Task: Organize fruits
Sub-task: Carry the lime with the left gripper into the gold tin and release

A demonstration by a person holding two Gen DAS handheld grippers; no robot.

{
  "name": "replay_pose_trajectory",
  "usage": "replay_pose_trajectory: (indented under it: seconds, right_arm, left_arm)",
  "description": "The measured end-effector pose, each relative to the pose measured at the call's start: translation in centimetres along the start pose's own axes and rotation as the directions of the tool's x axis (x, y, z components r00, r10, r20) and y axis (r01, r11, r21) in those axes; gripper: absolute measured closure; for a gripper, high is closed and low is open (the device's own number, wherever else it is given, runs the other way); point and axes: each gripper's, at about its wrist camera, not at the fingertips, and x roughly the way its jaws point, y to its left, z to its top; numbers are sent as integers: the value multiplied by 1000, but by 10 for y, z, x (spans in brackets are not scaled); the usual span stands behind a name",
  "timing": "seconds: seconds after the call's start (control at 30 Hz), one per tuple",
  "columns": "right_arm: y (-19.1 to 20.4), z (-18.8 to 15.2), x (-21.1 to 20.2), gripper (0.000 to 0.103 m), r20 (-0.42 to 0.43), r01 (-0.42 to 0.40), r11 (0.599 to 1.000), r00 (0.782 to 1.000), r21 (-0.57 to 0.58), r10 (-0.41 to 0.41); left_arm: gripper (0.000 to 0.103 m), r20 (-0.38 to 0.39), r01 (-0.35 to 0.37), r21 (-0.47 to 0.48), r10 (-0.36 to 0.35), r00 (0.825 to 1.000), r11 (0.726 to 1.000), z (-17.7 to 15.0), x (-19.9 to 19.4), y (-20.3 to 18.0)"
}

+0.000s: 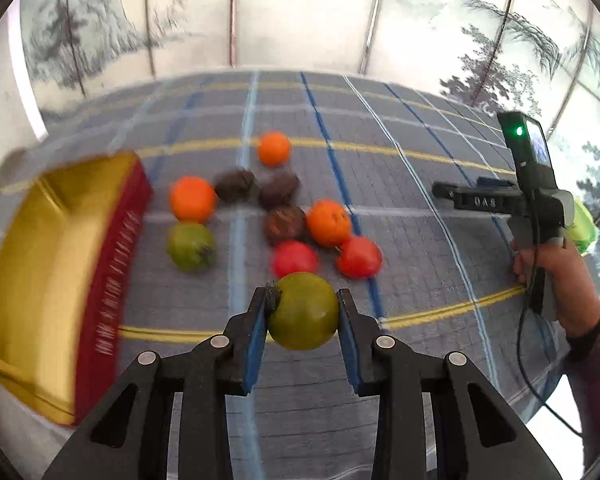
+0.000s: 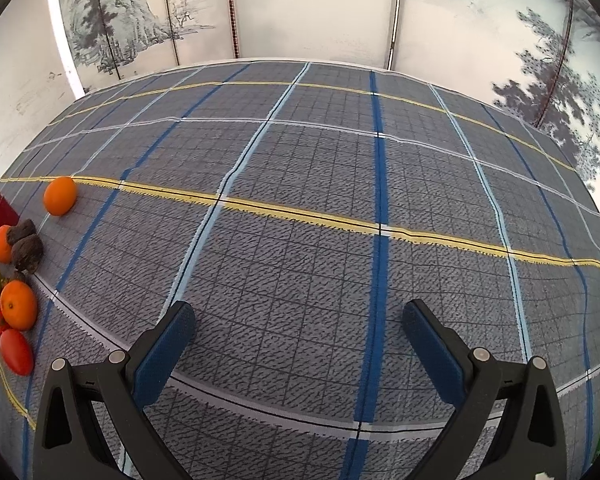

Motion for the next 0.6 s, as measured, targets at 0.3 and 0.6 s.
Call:
replay_pose_trajectory:
  seconds: [0.3,0.6]
  right_arm:
    - [0,0,0,0,0,1,1000,1000,1,-1]
    - [1,0,0,0,-1,2,1000,1000,1,-2]
  left_arm:
    - [68,84,-137,-12,138,987,990,12,-32,42]
    - [68,88,-274,-26,276,957,961,16,-36,99]
